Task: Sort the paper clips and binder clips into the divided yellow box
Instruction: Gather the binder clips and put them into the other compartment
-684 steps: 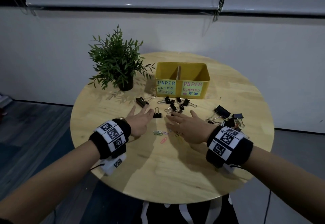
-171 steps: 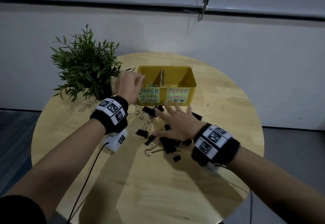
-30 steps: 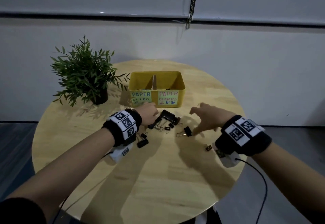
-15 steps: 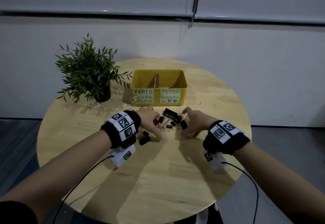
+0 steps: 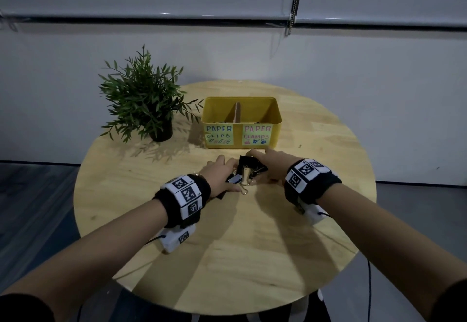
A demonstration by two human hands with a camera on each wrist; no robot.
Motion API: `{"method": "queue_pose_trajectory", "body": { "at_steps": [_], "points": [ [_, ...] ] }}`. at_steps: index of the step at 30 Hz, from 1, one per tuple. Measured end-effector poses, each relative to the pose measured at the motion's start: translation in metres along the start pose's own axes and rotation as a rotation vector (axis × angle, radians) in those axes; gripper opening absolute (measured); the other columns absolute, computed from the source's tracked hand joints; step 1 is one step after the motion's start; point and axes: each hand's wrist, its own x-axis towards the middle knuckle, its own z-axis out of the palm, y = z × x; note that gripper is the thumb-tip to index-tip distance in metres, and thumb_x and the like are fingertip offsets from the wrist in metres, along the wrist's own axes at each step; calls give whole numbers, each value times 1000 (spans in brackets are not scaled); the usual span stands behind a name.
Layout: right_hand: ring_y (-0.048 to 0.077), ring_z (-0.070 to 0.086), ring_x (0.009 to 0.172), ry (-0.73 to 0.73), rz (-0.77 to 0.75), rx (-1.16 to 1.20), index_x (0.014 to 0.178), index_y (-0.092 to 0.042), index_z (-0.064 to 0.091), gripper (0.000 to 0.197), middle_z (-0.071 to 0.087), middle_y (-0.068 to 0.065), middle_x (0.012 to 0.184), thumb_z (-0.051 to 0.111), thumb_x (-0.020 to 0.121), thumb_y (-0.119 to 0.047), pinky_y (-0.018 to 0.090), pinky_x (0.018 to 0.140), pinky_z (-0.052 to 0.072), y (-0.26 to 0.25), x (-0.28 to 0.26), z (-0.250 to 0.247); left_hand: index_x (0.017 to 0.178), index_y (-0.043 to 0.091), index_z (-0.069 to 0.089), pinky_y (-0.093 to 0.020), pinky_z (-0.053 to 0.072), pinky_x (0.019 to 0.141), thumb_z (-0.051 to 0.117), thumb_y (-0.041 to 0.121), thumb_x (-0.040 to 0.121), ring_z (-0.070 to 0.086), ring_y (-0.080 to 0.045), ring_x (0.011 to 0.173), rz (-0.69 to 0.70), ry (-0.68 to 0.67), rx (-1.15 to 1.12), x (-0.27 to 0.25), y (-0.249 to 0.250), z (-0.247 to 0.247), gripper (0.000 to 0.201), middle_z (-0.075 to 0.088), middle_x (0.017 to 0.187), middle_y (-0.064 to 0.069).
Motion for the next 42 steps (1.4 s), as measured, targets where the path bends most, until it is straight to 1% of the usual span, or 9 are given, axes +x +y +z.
{"method": "queue_pose_trajectory", "body": {
  "at_steps": [7,13,18,22,26,32,34,39,42],
  "points": [
    [33,61,90,142,14,79,129,-21,48,36,51,15,118,53,93,-21,34,70,53,7,-13,5,121,7,49,-47,45,93,45,4,93,46,-39,111,-58,135,98,1,4,8,29,43,124,-17],
    [28,66,72,147,108,375,108,-7,65,22,63,12,96,48,94,-9,26,52,56,18,-20,-9,113,13,55,-45,46,95,59,29,86,49,-33,107,-166,71,-48,-5,-5,-2,31,43,116,-10],
    [8,59,49,97,127,1039,111,1,62,22,62,8,77,59,93,-10,16,46,50,40,-25,-45,112,15,60,-36,43,90,63,42,85,49,-30,109,-39,11,-83,-19,-5,-14,39,51,112,-12],
    [12,58,59,357,1,1303,99,-2,64,11,57,8,79,56,94,-8,18,55,57,41,-16,-83,119,19,56,-35,44,92,77,41,72,48,-28,109,-15,-46,-43,-25,-1,-16,56,48,116,-9],
    [26,62,89,579,73,1129,117,-3,59,30,56,10,102,63,91,-18,41,78,61,28,21,-96,115,15,60,-30,43,87,73,23,80,52,-26,109,60,-2,54,-24,2,-9,39,53,117,-9],
    [33,51,124,262,76,586,150,-6,16,61,45,18,144,44,98,-23,42,99,46,9,50,-85,81,18,68,-25,45,66,73,10,73,57,-18,83,145,86,48,-18,0,-21,13,54,88,2],
    [34,51,123,287,64,431,145,-5,30,51,48,18,141,42,97,-18,36,93,45,8,46,-86,78,18,70,-21,43,66,76,10,72,55,-14,80,164,120,-43,-14,2,-31,12,58,84,4],
    [36,59,98,694,161,167,110,-8,61,29,57,14,112,45,93,-26,38,73,46,17,-12,-76,88,14,74,-25,51,81,79,15,72,58,-12,86,298,439,-306,-3,19,-79,17,65,93,0],
    [32,58,105,247,227,56,131,-18,49,54,51,14,126,50,90,-53,38,83,49,9,-50,-45,88,13,74,-33,54,82,80,16,71,61,-18,86,305,728,-430,12,31,-91,18,67,93,-6]
  ]
}}
